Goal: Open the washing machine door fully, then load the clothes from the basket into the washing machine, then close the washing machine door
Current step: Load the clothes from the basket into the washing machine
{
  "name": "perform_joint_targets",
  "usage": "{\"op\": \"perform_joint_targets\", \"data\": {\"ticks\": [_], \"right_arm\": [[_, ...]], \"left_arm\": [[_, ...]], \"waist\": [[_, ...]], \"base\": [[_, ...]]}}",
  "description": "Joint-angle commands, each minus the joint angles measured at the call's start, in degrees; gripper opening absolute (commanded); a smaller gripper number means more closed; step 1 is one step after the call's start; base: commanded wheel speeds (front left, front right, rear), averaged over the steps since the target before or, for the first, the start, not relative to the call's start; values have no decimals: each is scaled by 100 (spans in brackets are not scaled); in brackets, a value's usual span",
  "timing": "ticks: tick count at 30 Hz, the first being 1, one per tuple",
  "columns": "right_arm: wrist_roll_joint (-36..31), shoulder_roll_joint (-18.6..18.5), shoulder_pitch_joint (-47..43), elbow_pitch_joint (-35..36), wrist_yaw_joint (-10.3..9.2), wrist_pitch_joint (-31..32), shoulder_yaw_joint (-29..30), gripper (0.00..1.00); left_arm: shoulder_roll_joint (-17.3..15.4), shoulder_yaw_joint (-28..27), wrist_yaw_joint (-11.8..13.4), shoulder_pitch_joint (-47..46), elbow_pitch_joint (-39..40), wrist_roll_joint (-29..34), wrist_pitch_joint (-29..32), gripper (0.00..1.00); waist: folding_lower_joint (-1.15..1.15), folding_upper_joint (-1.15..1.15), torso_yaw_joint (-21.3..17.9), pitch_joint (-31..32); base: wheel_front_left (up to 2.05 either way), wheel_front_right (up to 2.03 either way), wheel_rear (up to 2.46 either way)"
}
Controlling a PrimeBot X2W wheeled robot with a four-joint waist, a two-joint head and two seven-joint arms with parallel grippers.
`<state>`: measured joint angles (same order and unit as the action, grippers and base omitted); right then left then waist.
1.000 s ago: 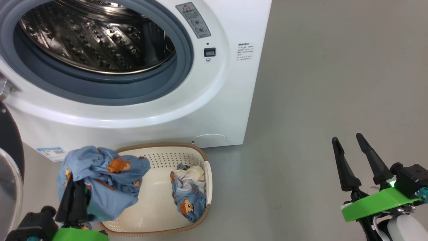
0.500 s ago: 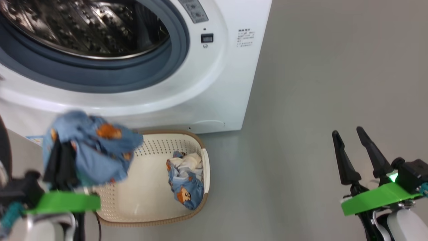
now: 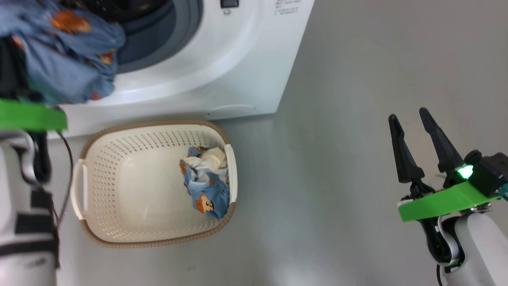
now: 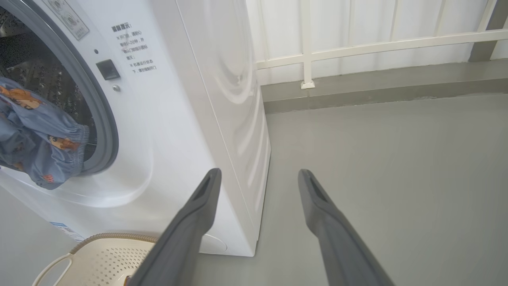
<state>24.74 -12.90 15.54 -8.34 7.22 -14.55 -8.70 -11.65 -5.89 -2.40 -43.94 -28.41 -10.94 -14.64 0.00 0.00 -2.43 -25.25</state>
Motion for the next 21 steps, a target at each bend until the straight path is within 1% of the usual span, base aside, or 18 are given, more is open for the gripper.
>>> {"op": "perform_joint_targets", "data": {"ticks": [1, 9, 13, 17, 21], "right_arm": [[11, -52, 79, 147, 26, -45, -118, 100], [33, -29, 309, 135, 26, -45, -331, 100], [40, -15, 348, 127, 26, -45, -421, 100], [48, -7, 400, 139, 26, -45, -455, 100], [46, 9, 425, 145, 26, -45, -502, 100]], "left_arm": [[-313, -138, 46, -366, -134, 51, -30, 0], [-556, -12, 99, -1933, -1915, 138, -27, 0], [-670, 40, 111, -2525, -2541, 181, -32, 0], [-747, 94, 128, -2964, -2844, 237, -34, 0], [-817, 73, 179, -3189, -2707, 281, -35, 0]], "waist": [[0, 0, -174, -381], [0, 0, -335, -726], [0, 0, -419, -825], [0, 0, -502, -916], [0, 0, -589, -953]], "base": [[0, 0, 0], [0, 0, 0], [0, 0, 0], [0, 0, 0], [0, 0, 0]]}}
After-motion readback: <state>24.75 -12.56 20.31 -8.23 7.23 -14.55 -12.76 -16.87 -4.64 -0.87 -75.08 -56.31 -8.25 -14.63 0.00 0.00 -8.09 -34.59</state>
